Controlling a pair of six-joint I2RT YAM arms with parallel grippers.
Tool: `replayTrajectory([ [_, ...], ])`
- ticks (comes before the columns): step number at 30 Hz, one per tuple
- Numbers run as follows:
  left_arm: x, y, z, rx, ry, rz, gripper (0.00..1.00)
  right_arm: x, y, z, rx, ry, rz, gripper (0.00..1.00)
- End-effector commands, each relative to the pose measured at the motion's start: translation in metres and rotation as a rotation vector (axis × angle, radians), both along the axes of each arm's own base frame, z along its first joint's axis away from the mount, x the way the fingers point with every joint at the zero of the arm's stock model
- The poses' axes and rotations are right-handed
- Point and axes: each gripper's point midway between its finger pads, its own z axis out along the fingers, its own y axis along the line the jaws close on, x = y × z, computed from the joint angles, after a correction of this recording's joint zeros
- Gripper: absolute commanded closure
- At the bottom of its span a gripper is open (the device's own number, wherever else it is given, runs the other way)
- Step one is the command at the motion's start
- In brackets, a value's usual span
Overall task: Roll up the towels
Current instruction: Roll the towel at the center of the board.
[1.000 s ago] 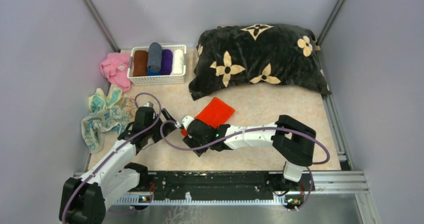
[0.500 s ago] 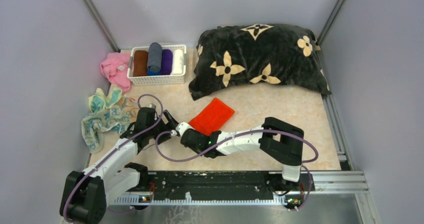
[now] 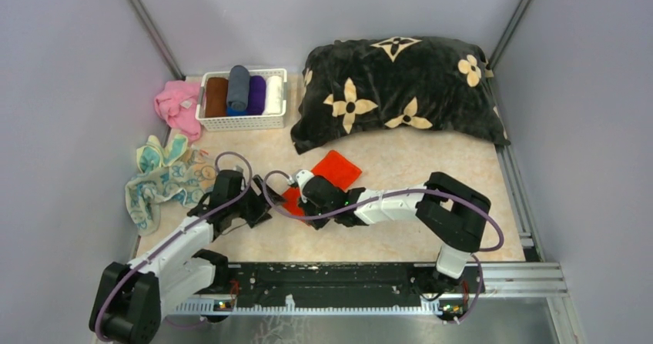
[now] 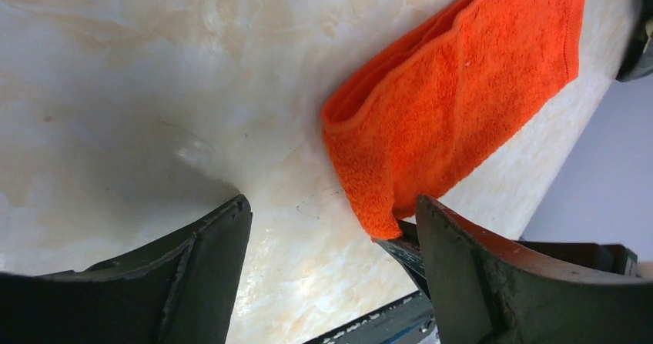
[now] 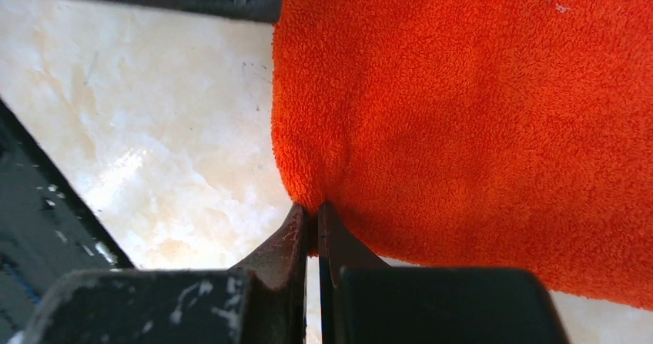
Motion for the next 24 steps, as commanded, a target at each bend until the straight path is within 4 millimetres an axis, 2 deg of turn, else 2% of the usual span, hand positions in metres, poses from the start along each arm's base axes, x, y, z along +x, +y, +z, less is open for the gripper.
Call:
replayTrajectory([
  [1,-0.002,-0.013,0.002,-0.072,0.018,0.028,0.17,-0.009,0.03,0.038,0.226,0.089,0.038,1.0],
  [5,0.005,-0.017,0.003,-0.057,0.02,0.054,0.23,-0.01,0.032,0.039,0.261,0.129,0.034,1.0],
  [10,0.014,-0.013,-0.008,-0.013,0.038,0.104,0.35,-0.013,0.034,0.041,0.31,0.176,0.034,1.0],
  [14,0.018,-0.011,-0.014,0.013,0.049,0.122,0.52,-0.014,0.032,0.038,0.308,0.185,0.032,1.0],
  [18,0.018,-0.008,-0.02,0.044,0.059,0.128,0.81,-0.014,0.032,0.038,0.321,0.2,0.023,1.0],
  [20,0.017,-0.005,-0.024,0.068,0.062,0.132,0.91,-0.016,0.033,0.039,0.341,0.219,0.027,1.0],
  [22,0.018,0.0,-0.024,0.099,0.051,0.137,0.92,-0.016,0.033,0.041,0.356,0.236,0.028,1.0],
  [23,0.019,0.002,-0.022,0.109,0.044,0.137,0.89,-0.016,0.033,0.041,0.363,0.247,0.029,1.0],
  [24,0.02,0.003,-0.02,0.117,0.038,0.14,0.81,-0.017,0.033,0.041,0.371,0.259,0.032,1.0],
])
